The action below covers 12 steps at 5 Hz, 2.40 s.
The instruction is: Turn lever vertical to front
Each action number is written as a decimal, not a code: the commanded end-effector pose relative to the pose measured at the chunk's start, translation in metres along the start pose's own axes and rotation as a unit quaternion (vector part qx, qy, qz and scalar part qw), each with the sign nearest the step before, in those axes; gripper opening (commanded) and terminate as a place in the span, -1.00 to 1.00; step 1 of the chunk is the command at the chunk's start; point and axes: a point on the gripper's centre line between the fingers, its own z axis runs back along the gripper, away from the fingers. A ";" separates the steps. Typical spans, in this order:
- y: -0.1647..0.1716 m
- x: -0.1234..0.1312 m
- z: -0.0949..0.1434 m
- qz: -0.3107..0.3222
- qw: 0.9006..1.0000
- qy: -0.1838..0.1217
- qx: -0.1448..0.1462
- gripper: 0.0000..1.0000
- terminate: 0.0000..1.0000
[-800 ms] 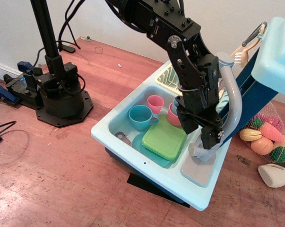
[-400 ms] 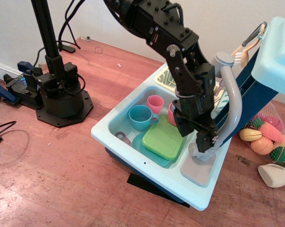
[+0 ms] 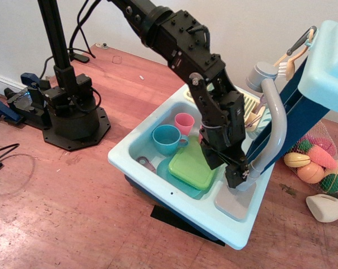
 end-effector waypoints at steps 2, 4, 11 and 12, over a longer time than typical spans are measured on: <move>0.020 0.000 0.012 0.077 0.992 -0.089 -0.055 1.00 -1.00; 0.051 0.014 0.067 0.197 0.954 -0.213 -0.072 1.00 -1.00; 0.021 0.026 0.061 0.177 0.975 -0.137 -0.017 1.00 -1.00; 0.021 0.026 0.061 0.177 0.975 -0.137 -0.017 1.00 -1.00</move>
